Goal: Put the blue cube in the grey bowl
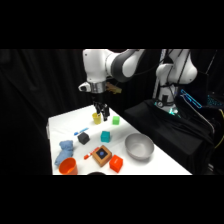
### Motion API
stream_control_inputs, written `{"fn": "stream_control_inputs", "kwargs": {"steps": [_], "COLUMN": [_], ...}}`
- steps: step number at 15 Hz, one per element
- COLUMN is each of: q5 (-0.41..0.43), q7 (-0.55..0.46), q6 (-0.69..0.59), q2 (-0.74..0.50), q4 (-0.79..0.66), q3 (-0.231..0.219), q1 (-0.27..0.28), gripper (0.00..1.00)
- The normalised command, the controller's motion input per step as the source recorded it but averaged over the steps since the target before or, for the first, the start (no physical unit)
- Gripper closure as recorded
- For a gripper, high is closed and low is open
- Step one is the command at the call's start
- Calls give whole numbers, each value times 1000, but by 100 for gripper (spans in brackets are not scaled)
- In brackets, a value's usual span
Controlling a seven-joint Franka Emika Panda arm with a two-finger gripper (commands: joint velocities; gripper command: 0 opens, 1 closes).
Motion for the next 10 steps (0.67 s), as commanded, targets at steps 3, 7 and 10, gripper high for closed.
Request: {"fn": "stream_control_inputs", "kwargs": {"steps": [3, 7, 10], "q5": [-4, 30, 66], "q7": [82, 238, 328], "q6": [4, 44, 142], "q2": [22, -7, -33], "q4": [24, 8, -23], "q3": [20, 6, -13], "q1": [-19, -8, -1], "gripper": [0, 0, 0]}}
